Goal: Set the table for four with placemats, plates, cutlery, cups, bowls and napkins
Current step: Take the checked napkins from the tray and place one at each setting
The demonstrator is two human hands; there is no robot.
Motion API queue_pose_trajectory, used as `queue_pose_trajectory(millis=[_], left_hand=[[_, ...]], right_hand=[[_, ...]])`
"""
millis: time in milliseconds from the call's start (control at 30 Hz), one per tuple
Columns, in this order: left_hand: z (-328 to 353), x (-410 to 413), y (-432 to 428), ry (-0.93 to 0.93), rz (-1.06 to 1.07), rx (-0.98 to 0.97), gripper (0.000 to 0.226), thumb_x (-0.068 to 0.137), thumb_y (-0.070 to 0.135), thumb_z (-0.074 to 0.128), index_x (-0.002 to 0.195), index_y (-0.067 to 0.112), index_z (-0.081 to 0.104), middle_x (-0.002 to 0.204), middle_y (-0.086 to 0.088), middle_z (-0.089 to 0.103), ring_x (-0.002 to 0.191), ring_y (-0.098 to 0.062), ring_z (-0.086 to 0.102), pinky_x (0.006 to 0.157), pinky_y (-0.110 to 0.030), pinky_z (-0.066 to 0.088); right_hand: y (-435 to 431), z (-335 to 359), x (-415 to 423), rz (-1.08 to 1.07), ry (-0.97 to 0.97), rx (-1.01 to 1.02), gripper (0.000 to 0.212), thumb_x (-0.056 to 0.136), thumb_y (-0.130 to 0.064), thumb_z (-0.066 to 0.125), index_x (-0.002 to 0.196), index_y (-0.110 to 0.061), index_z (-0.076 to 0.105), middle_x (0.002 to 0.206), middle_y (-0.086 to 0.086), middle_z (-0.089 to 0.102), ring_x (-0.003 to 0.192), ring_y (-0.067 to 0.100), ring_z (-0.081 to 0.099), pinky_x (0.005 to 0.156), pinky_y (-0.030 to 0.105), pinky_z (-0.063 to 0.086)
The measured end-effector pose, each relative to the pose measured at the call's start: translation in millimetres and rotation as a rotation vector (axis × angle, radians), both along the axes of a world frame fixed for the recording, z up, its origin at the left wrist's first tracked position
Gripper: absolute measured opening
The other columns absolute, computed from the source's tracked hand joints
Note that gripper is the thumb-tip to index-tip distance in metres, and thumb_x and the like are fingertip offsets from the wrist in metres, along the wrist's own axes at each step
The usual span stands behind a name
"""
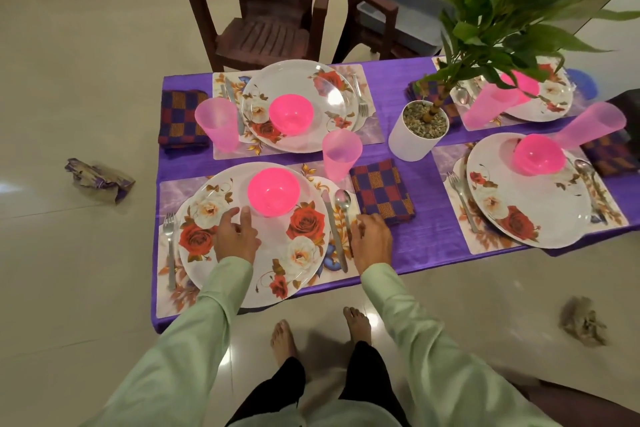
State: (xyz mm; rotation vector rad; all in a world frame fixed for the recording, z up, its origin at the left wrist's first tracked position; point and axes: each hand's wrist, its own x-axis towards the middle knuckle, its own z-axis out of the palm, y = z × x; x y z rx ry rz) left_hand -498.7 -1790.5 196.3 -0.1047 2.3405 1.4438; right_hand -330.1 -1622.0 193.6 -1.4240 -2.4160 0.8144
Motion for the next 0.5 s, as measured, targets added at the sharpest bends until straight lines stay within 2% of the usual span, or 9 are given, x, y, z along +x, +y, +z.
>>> queue_pose_trajectory(millis=[133, 367, 500], left_hand=[[1.1, 3.5, -0.5, 0.005, -0.017, -0.009, 0.046, 0.099, 0.044, 0.049, 0.131, 0.012, 0.053, 0.091, -0.022, 0.067, 0.071, -0.027, 0.065, 0.045, -0.019, 0.046], [3.4, 5.4, -2.2, -0.001, -0.014, -0.026, 0.046, 0.098, 0.044, 0.051, 0.130, 0.011, 0.055, 0.085, -0.019, 0.068, 0.072, -0.032, 0.068, 0.050, -0.024, 0.049], [4.6, 5.9, -1.6, -0.012, -0.014, -0.016, 0.047, 0.098, 0.046, 0.050, 0.131, 0.012, 0.054, 0.091, -0.022, 0.067, 0.073, -0.032, 0.067, 0.049, -0.023, 0.048]], right_hand=[[-5.7, -6.9, -9.3, 0.115, -0.192, -0.011, 0.018, 0.096, -0.017, 0.055, 0.103, -0.003, 0.066, 0.109, 0.012, 0.057, 0.096, 0.031, 0.059, 0.076, 0.038, 0.046], [-11.4, -8.7, -2.9, 0.090, -0.205, 0.004, 0.023, 0.098, -0.017, 0.052, 0.111, -0.007, 0.067, 0.110, 0.011, 0.058, 0.095, 0.029, 0.061, 0.077, 0.037, 0.049], [-10.9, -8.3, -0.7, 0.106, -0.207, 0.002, 0.022, 0.098, -0.018, 0.052, 0.112, -0.008, 0.067, 0.110, 0.010, 0.057, 0.097, 0.029, 0.060, 0.079, 0.037, 0.048]])
